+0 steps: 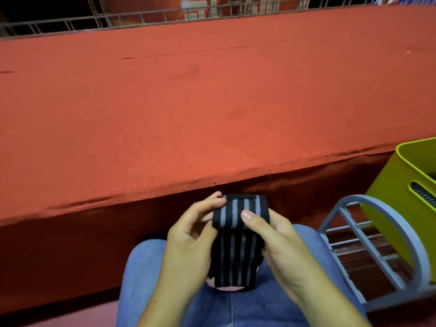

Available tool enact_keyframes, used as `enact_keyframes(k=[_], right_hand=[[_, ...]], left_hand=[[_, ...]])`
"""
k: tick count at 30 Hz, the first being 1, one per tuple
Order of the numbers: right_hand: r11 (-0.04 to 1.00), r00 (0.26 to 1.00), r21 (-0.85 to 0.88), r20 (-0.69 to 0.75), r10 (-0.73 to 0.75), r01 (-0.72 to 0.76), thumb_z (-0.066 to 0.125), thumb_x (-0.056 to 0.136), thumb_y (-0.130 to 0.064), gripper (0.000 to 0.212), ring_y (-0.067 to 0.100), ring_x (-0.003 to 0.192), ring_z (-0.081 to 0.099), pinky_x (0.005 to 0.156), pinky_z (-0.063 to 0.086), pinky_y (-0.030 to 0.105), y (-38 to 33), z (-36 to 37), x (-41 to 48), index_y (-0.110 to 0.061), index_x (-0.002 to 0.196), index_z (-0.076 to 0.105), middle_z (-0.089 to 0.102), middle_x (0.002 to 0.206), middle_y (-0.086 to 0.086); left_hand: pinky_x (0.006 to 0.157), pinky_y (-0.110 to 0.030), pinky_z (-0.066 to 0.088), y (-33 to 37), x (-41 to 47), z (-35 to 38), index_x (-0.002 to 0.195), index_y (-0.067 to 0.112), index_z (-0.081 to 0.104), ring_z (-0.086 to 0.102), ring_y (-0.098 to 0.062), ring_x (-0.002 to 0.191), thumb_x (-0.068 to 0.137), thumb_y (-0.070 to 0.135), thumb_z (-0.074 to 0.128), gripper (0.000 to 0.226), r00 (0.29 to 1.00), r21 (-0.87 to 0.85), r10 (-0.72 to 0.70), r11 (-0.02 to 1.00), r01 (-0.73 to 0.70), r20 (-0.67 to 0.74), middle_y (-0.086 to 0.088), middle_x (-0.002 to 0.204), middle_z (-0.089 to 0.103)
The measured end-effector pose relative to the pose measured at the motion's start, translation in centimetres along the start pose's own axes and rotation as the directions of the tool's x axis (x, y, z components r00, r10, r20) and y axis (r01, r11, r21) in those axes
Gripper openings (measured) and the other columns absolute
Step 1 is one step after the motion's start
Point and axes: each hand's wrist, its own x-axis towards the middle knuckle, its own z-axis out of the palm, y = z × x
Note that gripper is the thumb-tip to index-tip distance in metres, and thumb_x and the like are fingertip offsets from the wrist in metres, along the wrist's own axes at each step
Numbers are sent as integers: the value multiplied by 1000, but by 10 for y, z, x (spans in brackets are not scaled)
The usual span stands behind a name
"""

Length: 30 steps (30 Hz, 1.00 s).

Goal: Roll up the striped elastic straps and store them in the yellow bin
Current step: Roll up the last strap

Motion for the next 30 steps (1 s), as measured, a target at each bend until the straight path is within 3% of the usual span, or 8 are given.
enact_keyframes(k=[4, 7, 9, 12, 16, 19, 24, 30], right_hand=[[999, 999, -12, 6, -38, 38, 69, 89, -31, 34, 24, 114, 75, 96, 55, 38, 2, -5, 2, -20, 120, 77, 79, 117, 9], [998, 998, -33, 47, -52, 54, 69, 90, -26, 35, 23, 117, 74, 99, 54, 39, 2, -5, 1, -21, 124, 75, 79, 120, 8], [995, 995, -73, 73, -63, 69, 69, 92, -23, 33, 21, 119, 72, 103, 53, 40, 4, -5, 1, -26, 125, 73, 78, 123, 5], [992, 994, -105, 88, -67, 76, 68, 100, -15, 30, 17, 123, 70, 106, 51, 41, 4, -4, -1, -33, 123, 72, 77, 126, 1], [990, 996, -120, 54, -67, 73, 75, 95, -39, 20, 14, 115, 74, 102, 55, 41, 2, -1, -1, -38, 115, 75, 79, 119, -1], [980, 991, -145, 20, -132, 134, 75, 92, -37, 21, 16, 112, 75, 98, 55, 39, 2, -1, -1, -36, 113, 77, 80, 116, 0], [973, 983, -147, -4, -183, 181, 74, 88, -35, 22, 18, 109, 76, 96, 56, 39, 2, 0, -2, -34, 110, 77, 81, 113, 2], [981, 987, -110, -13, -163, 160, 74, 88, -34, 23, 18, 109, 76, 93, 56, 34, 2, -1, -3, -33, 111, 78, 81, 113, 3]], left_hand=[[91, -31, 53, -2, 3, 0, 108, 30, 78, 72, -18, 114, 103, -6, 40, 53, 994, -101, -106, 989, 104, -9, 1, 119, 76], [88, -27, 56, 0, 2, 1, 123, 27, 71, 74, -17, 110, 105, 19, 52, 27, 994, -113, -104, 988, 106, 22, -1, 116, 78], [90, -24, 58, -2, 1, 1, 129, 21, 66, 73, -14, 110, 93, 27, 63, 37, 995, -62, -75, 995, 79, 61, 1, 115, 78], [98, -31, 58, -3, 0, 2, 125, 15, 69, 74, -18, 109, 88, 24, 69, 38, 997, -35, -39, 999, 41, 65, -2, 113, 79], [90, -27, 60, -4, -2, 2, 119, 11, 71, 76, -21, 104, 89, 11, 70, 30, 999, -74, -20, 997, 23, 38, -6, 108, 80], [88, -26, 60, -3, -3, 4, 118, 8, 71, 76, -21, 103, 90, 6, 70, 29, 998, -80, -32, 996, 35, 49, -7, 107, 80], [93, -30, 59, -5, -2, 2, 120, 10, 71, 75, -21, 106, 87, 15, 72, 34, 996, -57, -33, 998, 38, 83, -5, 110, 79], [87, -21, 57, -5, -2, 0, 118, 12, 73, 75, -16, 106, 86, 21, 71, 33, 992, -21, -37, 999, 40, 121, -2, 110, 79]])
